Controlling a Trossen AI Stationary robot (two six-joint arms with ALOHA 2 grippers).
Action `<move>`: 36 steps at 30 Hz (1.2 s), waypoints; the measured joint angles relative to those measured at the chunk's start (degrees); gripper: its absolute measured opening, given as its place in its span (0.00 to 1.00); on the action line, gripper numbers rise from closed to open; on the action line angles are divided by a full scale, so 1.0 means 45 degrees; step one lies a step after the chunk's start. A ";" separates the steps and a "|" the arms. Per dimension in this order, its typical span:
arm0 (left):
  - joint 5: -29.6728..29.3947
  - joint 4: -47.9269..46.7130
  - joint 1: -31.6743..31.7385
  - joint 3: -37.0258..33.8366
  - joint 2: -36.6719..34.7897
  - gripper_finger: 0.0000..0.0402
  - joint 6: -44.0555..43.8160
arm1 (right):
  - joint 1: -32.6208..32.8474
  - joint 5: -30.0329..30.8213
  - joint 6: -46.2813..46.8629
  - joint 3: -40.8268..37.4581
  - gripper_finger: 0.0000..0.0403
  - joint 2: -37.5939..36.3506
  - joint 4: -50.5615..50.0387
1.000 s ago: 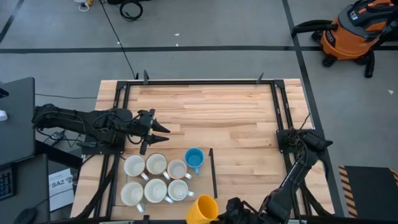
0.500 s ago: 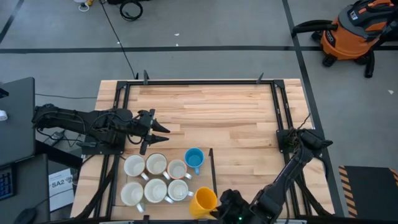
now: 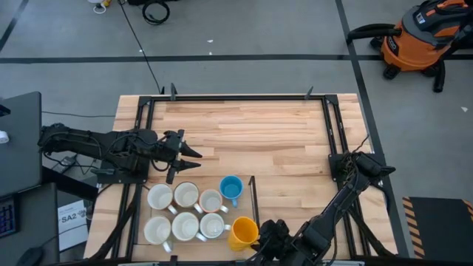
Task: Place coffee mugs
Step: Put the yellow mug on the shelf
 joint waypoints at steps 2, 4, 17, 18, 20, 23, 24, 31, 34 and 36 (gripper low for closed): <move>0.0000 0.0002 -0.0002 0.0000 0.0000 0.39 0.0000 | -0.0061 0.0000 -0.0002 0.0000 0.14 0.0000 -0.0155; 0.0000 0.0000 -0.0002 0.0000 -0.0003 0.39 0.0000 | -0.0099 0.0000 0.0001 0.0000 0.14 0.0000 -0.0261; 0.0000 0.0000 -0.0001 0.0000 0.0000 0.39 0.0000 | -0.0566 -0.0076 -0.0042 0.0000 0.14 0.0000 -0.0406; -0.0001 0.0000 0.0000 0.0000 0.0000 0.39 0.0000 | -0.0633 -0.0116 -0.0078 0.0000 0.14 0.0000 -0.0434; 0.0000 0.0000 0.0000 0.0000 0.0000 0.39 -0.0003 | -0.0781 -0.0403 -0.0085 0.0000 0.14 -0.0010 -0.0563; 0.0000 0.0000 -0.0001 0.0000 0.0000 0.39 -0.0001 | -0.0970 -0.0548 -0.0085 0.0000 0.14 -0.0010 -0.0816; 0.0000 0.0000 -0.0005 0.0000 0.0000 0.39 0.0000 | -0.1042 -0.0620 -0.0085 -0.0005 0.14 -0.0010 -0.0905; 0.0000 0.0000 -0.0005 0.0000 0.0000 0.39 0.0000 | -0.1405 -0.1071 -0.0396 -0.0005 0.14 -0.0010 -0.1515; 0.0000 0.0000 -0.0004 0.0000 0.0000 0.39 0.0000 | -0.1582 -0.1175 -0.0441 -0.0005 0.14 -0.0010 -0.1888; 0.0000 -0.0003 0.0000 0.0000 0.0000 0.39 0.0000 | -0.1682 -0.1175 -0.0454 -0.0005 0.14 -0.0010 -0.2280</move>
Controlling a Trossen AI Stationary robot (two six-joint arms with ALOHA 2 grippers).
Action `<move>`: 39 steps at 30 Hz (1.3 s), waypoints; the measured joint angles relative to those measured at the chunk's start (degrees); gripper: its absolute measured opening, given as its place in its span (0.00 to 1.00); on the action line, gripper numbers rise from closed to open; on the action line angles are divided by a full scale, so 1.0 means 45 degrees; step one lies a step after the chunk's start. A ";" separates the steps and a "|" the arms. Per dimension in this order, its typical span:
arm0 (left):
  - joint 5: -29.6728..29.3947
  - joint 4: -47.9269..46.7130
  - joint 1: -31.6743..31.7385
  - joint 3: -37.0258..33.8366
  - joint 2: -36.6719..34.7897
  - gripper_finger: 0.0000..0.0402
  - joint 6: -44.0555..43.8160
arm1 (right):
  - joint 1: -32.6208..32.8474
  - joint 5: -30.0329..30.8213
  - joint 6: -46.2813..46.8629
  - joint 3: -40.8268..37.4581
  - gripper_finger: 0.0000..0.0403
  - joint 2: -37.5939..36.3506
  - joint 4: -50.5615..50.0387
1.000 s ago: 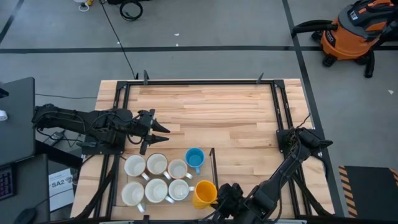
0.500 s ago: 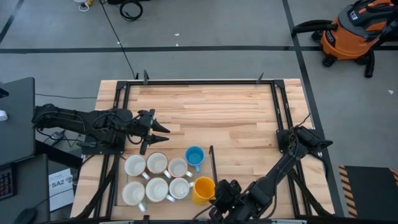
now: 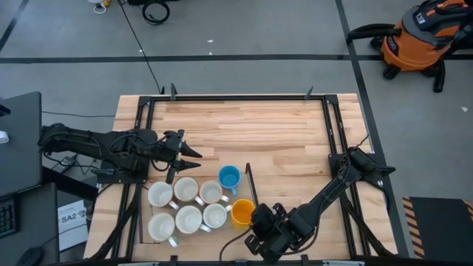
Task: Place coffee mugs
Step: Put the yellow mug on the shelf
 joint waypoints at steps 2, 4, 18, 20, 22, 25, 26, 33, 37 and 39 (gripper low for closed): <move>0.0000 0.0003 -0.0004 0.0000 0.0000 0.39 0.0000 | -0.0090 -0.0007 0.0000 0.0000 0.14 0.0000 -0.0357; 0.0000 0.0003 -0.0001 0.0000 -0.0004 0.39 0.0000 | -0.0189 -0.0001 -0.0004 0.0000 0.14 0.0000 -0.0739; 0.0000 0.0001 -0.0002 0.0000 0.0000 0.39 0.0000 | -0.1086 0.0628 -0.0680 -0.0015 0.15 0.0000 -0.1618; -0.0005 0.0000 -0.0003 0.0000 -0.0002 0.39 0.0000 | -0.1191 0.0751 -0.0685 -0.0015 0.16 0.0000 -0.1573; 0.0000 -0.0002 0.0000 0.0000 0.0000 0.39 0.0000 | -0.1245 0.0902 -0.0682 -0.0015 0.15 0.0069 -0.1559; -0.0005 -0.0002 -0.0005 0.0000 0.0000 0.39 0.0000 | -0.1296 0.1011 -0.0685 -0.0014 0.15 0.0301 -0.1477; -0.0003 -0.0002 -0.0005 0.0000 -0.0005 0.39 0.0000 | -0.1321 0.0973 -0.0675 -0.0010 0.15 0.0410 -0.1409; -0.0005 -0.0128 -0.0004 0.0000 -0.0005 0.39 0.0000 | -0.1370 0.0979 -0.0585 -0.0029 0.15 0.0855 -0.1404; -0.0005 -0.0128 0.0000 0.0000 -0.0005 0.39 0.0000 | -0.1384 0.1477 -0.0578 -0.0024 0.15 0.0835 -0.1409; -0.0005 -0.0147 0.0000 0.0000 -0.0001 0.39 0.0000 | -0.1415 0.1704 -0.0576 -0.0024 0.15 0.0835 -0.1390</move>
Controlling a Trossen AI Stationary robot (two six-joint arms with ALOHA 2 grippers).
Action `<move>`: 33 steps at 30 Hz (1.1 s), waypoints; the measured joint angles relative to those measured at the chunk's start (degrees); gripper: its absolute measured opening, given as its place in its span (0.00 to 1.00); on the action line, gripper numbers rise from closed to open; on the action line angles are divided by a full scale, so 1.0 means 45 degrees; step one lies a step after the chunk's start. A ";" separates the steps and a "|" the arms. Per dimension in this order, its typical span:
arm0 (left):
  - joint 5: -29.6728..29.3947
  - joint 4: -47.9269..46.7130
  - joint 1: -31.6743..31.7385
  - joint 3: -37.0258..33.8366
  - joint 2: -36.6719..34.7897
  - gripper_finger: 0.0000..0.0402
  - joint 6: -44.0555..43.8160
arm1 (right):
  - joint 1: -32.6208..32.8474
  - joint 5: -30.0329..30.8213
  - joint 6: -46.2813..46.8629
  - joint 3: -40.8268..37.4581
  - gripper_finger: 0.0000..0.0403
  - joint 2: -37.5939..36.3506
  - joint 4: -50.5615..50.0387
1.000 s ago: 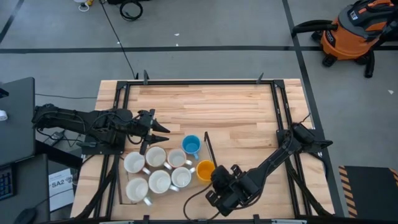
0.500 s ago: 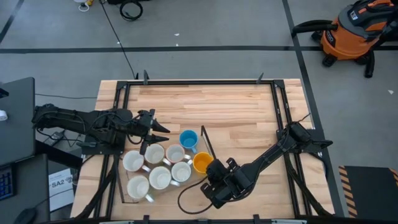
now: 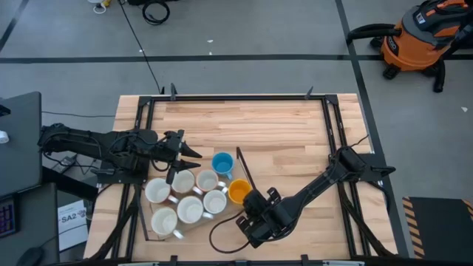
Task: Place coffee mugs
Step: Put the yellow mug on the shelf
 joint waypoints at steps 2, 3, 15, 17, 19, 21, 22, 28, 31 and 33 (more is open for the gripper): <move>0.0002 0.0005 -0.0005 0.0000 -0.0004 0.39 0.0000 | -0.0086 -0.0023 0.0002 0.0000 0.16 0.0000 0.0007; 0.0000 0.0003 0.0000 0.0000 -0.0004 0.39 0.0005 | -0.0126 -0.0041 -0.0001 0.0000 0.16 0.0000 -0.0011; 0.0000 0.0005 -0.0002 0.0000 -0.0004 0.39 0.0015 | -0.0652 -0.0796 0.0002 0.0005 0.16 0.0000 0.0209; 0.0000 0.0005 0.0000 0.0000 -0.0004 0.39 0.0021 | -0.0730 -0.0899 0.0010 0.0005 0.16 0.0000 0.0295; 0.0000 0.0005 -0.0002 0.0000 -0.0004 0.39 0.0021 | -0.0800 -0.0977 0.0012 0.0005 0.16 0.0000 0.0372; 0.0000 0.0005 -0.0005 0.0000 -0.0004 0.39 0.0024 | -0.0861 -0.0996 0.0011 0.0005 0.17 0.0000 0.0413; 0.0000 0.0005 0.0000 0.0000 -0.0002 0.39 0.0024 | -0.0897 -0.1016 0.0014 0.0005 0.17 0.0000 0.0454; 0.0000 0.0005 0.0000 0.0000 -0.0004 0.39 0.0029 | -0.1120 -0.1038 0.0240 0.0015 0.23 -0.0005 0.0629; 0.0001 0.0005 -0.0003 0.0000 -0.0004 0.39 0.0034 | -0.1194 -0.0986 0.0242 0.0018 0.27 -0.0008 0.0645; 0.0002 0.0005 -0.0005 0.0000 -0.0004 0.39 0.0039 | -0.1230 -0.0987 0.0245 0.0024 0.30 -0.0010 0.0676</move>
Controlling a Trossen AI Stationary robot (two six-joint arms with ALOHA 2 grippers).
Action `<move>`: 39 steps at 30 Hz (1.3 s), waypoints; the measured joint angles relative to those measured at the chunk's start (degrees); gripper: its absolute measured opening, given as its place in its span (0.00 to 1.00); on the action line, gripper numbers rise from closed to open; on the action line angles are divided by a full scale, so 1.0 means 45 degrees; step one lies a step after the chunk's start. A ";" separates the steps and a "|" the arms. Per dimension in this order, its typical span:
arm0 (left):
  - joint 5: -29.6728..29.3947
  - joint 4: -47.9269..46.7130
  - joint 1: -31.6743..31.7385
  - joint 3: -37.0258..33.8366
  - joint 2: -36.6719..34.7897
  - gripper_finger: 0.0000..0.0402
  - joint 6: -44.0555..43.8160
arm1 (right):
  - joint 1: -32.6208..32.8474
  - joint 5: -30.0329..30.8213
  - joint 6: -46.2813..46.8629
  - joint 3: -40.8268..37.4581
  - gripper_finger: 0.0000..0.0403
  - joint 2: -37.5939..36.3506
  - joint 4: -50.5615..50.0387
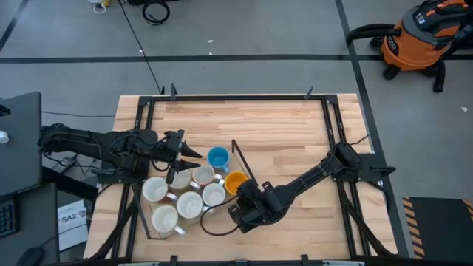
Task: Place coffee mugs
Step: Put the yellow mug on the shelf, then adjust the shelf
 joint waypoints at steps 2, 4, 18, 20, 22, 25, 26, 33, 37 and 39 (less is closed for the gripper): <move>-0.0002 0.0000 0.0000 0.0000 0.0000 0.39 -0.0001 | -0.0021 0.0002 0.0000 0.0000 0.33 0.0000 0.0073; -0.0001 0.0000 0.0003 0.0000 0.0000 0.39 0.0000 | -0.0026 -0.0003 -0.0001 0.0000 0.35 0.0000 0.0119; -0.0002 -0.0005 0.0005 0.0000 0.0000 0.39 -0.0005 | 0.0319 -0.0106 -0.0257 0.0000 0.36 -0.0352 0.0019; 0.0000 -0.0005 0.0000 0.0000 0.0000 0.39 -0.0005 | 0.0466 0.0011 -0.0253 0.0000 0.36 -0.0628 -0.0089; -0.0002 -0.0005 0.0000 0.0000 0.0000 0.39 -0.0005 | 0.0602 0.0310 -0.0246 0.0000 0.36 -0.0939 -0.0281; -0.0002 -0.0010 0.0002 0.0000 0.0000 0.39 -0.0017 | 0.0784 0.1008 -0.0254 0.0000 0.36 -0.1451 -0.0488; -0.0001 -0.0010 0.0003 0.0000 0.0003 0.39 -0.0019 | 0.0838 0.1187 -0.0299 0.0000 0.36 -0.1630 -0.0599; 0.0003 -0.0015 0.0002 0.0000 0.0000 0.39 -0.0022 | 0.1194 0.1716 -0.0586 0.0000 0.36 -0.2810 -0.2517; 0.0003 -0.0015 0.0000 0.0000 0.0000 0.39 -0.0015 | 0.1290 0.2695 -0.0581 0.0000 0.36 -0.3172 -0.3988; 0.0002 -0.0015 0.0004 0.0000 0.0005 0.39 -0.0024 | 0.1252 0.2805 -0.0556 -0.0006 0.36 -0.3179 -0.4726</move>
